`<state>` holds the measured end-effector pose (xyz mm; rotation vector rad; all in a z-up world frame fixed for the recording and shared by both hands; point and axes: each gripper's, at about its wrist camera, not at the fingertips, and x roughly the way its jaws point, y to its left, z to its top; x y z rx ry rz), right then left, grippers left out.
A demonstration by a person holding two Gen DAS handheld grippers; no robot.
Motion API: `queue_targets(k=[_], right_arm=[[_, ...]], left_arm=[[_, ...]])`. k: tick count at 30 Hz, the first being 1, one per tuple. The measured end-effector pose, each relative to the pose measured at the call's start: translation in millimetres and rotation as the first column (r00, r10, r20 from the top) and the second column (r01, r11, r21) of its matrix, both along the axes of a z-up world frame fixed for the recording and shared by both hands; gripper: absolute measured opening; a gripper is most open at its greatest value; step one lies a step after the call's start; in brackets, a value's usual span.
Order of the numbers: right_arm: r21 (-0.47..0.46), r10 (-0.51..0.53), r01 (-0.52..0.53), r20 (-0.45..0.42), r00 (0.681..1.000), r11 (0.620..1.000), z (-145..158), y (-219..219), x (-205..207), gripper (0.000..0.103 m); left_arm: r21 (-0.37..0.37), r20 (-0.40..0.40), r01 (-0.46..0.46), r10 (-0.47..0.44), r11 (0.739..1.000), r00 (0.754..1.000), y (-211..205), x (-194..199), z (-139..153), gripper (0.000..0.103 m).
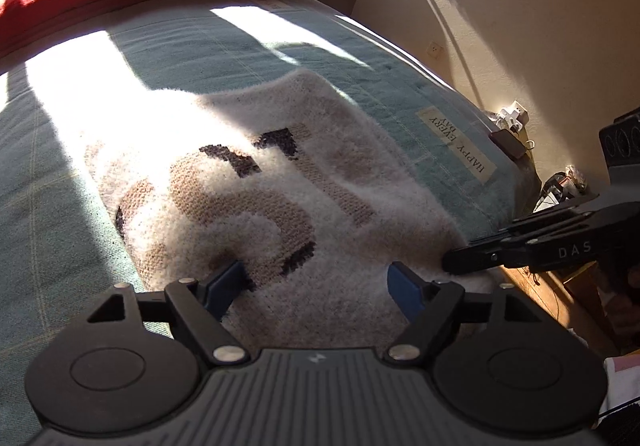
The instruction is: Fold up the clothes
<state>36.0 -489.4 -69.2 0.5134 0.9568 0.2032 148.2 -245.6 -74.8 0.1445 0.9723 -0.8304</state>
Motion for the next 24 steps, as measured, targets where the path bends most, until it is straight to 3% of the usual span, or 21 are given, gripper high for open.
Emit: queue_targets(k=[2,8,10,13,16,19,20,21,24], right_arm=[[0.018,-0.005,0.005,0.003,1.0,1.0,0,-2,1,0.02],[0.097,-0.046,0.047,-0.006,0.999,0.994,-5,-12,12,0.045],[0.137,-0.074,0.084,-0.072,0.995,0.987,-18,-17,24,0.053],[0.25,-0.093,0.129,-0.151,0.984,0.96,-44,-19,36,0.056],[0.314,-0.138,0.173,-0.133,0.982,0.934,-56,-20,43,0.056],[0.31,-0.194,0.202,-0.058,0.979,0.929,-59,-20,50,0.053],[0.282,-0.193,0.195,-0.035,0.98,0.939,-57,-17,52,0.048],[0.224,-0.186,0.184,-0.011,0.982,0.957,-53,-12,54,0.037],[0.091,-0.134,0.127,0.082,0.988,0.988,-29,1,47,0.031]], left_arm=[[0.007,0.008,0.016,-0.016,1.0,1.0,-2,-2,-2,0.084],[-0.014,-0.003,0.012,-0.012,1.0,1.0,2,0,-2,0.085],[-0.016,-0.002,0.011,-0.011,1.0,1.0,1,-1,-2,0.086],[-0.029,-0.006,0.007,-0.007,1.0,1.0,2,-1,-4,0.088],[-0.028,-0.004,0.015,-0.015,0.999,1.0,-2,0,-5,0.091],[-0.008,0.006,0.021,-0.02,1.0,1.0,-6,-2,-4,0.092],[-0.002,0.011,0.023,-0.023,1.0,1.0,-6,-3,-2,0.092],[0.004,0.015,0.026,-0.026,1.0,1.0,-6,-4,0,0.092],[0.025,0.035,0.058,-0.059,0.998,0.998,-3,-10,11,0.092]])
